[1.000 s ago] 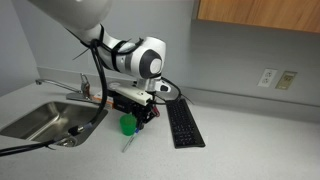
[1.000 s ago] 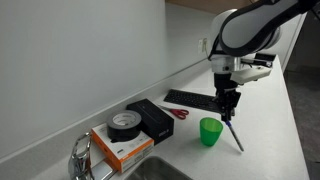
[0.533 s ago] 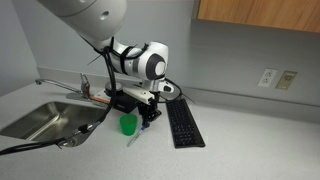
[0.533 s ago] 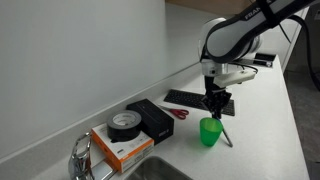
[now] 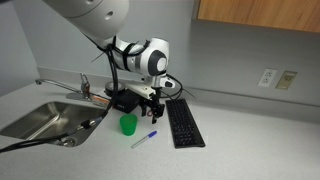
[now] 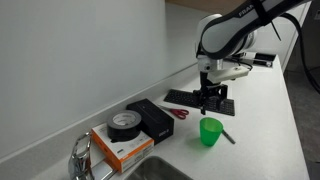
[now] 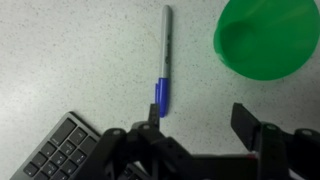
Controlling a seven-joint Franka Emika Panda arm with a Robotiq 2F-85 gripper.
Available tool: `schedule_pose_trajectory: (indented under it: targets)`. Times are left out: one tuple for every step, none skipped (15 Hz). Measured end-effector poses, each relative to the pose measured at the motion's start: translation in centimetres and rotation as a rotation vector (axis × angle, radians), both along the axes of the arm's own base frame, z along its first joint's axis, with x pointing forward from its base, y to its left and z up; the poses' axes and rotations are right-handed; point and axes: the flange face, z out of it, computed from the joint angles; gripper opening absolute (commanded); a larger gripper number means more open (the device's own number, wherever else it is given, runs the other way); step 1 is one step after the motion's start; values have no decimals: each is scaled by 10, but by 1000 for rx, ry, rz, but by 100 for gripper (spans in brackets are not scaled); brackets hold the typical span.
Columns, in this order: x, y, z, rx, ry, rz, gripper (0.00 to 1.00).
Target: Put the pen on the counter
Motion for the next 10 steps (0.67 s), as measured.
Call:
schedule_pose_trajectory:
  targets:
    - [1, 0, 2, -1, -4, 0, 100]
    - [2, 0, 3, -2, -7, 0, 100]
    - [3, 0, 4, -3, -9, 1, 100]
    - [4, 0, 5, -3, -11, 1, 100]
    - [4, 0, 6, -3, -12, 1, 100]
    - [4, 1, 6, -3, -11, 2, 100]
    - [4, 1, 7, -2, -9, 2, 100]
    - [5, 1, 7, -2, -8, 2, 100]
    - [5, 1, 8, -2, -8, 2, 100]
    - [5, 1, 8, -2, -8, 2, 100]
